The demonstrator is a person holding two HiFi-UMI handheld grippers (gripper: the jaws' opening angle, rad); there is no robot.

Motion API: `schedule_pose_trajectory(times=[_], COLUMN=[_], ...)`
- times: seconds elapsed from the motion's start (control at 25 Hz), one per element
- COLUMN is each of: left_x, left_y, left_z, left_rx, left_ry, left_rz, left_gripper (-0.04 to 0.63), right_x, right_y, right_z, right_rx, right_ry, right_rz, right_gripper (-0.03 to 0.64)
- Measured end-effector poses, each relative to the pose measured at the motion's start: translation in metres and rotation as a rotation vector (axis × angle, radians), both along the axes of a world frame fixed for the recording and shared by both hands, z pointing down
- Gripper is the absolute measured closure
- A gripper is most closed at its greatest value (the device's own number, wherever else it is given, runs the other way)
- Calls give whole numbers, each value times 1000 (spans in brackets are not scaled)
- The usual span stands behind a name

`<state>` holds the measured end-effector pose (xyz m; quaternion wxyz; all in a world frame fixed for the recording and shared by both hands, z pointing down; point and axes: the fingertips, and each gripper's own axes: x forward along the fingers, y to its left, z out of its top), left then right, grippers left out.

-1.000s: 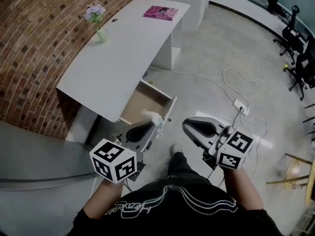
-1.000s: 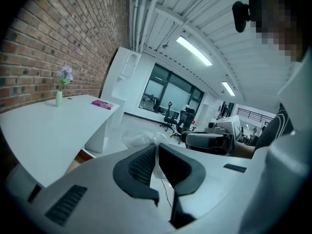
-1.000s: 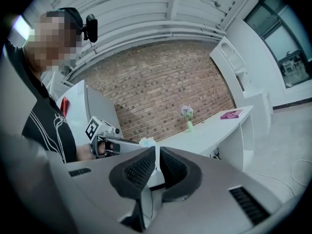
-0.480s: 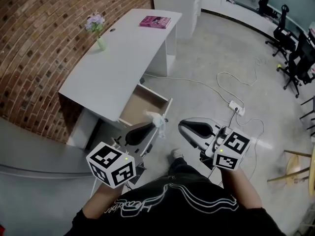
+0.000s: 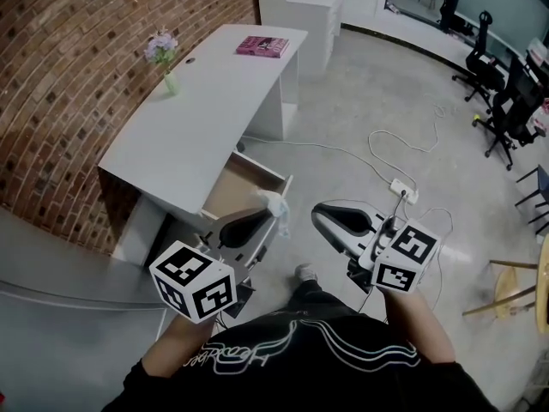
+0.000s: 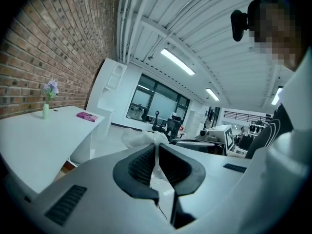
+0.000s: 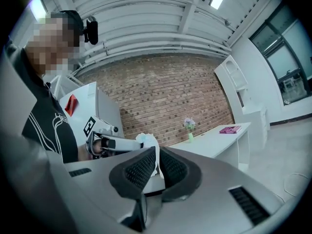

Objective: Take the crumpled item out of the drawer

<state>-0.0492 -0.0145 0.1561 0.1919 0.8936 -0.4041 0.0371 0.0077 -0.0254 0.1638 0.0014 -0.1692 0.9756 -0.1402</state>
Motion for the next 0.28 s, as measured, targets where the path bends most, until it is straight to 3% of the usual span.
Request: schedule_pose_trajectory(times=[0.28], left_x=[10], left_y=[4], left_z=[0], left_rx=[-5], left_ry=[-6], left_rz=[11], left_gripper=[557], right_x=[9], right_y=[1], right_z=[-2], right_rx=[-14], right_ry=[-23], right_rz=[26], right_gripper=[561])
